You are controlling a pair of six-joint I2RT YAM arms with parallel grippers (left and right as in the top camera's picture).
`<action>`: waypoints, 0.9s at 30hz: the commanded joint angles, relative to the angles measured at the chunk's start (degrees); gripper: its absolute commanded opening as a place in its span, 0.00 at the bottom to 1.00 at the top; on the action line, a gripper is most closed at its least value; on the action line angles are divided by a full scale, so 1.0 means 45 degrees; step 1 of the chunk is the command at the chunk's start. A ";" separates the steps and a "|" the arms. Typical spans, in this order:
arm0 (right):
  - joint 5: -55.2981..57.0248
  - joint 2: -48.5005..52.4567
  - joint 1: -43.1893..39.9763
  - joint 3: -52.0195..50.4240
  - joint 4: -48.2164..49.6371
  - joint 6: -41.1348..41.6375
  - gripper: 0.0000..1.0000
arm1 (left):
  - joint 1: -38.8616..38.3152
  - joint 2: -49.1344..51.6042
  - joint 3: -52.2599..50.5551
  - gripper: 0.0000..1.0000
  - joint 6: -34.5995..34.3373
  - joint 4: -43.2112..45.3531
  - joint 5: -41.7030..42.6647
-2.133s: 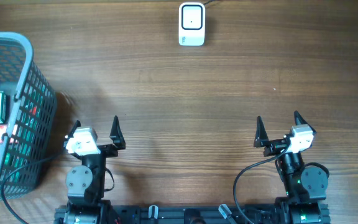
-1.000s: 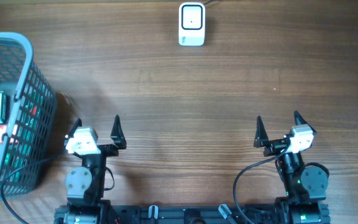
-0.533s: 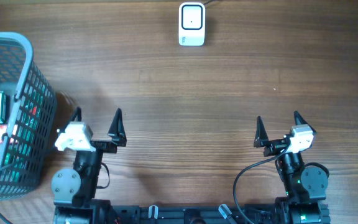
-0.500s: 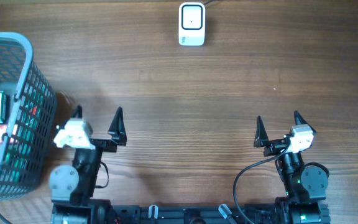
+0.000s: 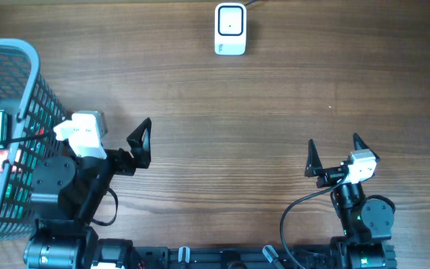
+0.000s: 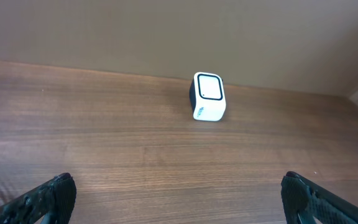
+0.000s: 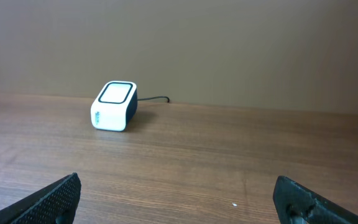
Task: Scan the item barcode
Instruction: 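Swing the left gripper over and down into the grey basket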
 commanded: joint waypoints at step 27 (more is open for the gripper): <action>0.0136 0.0005 0.0044 -0.0010 0.0034 -0.0155 1.00 | 1.0176 0.7441 0.8174 1.00 -0.5469 -0.4449 0.0155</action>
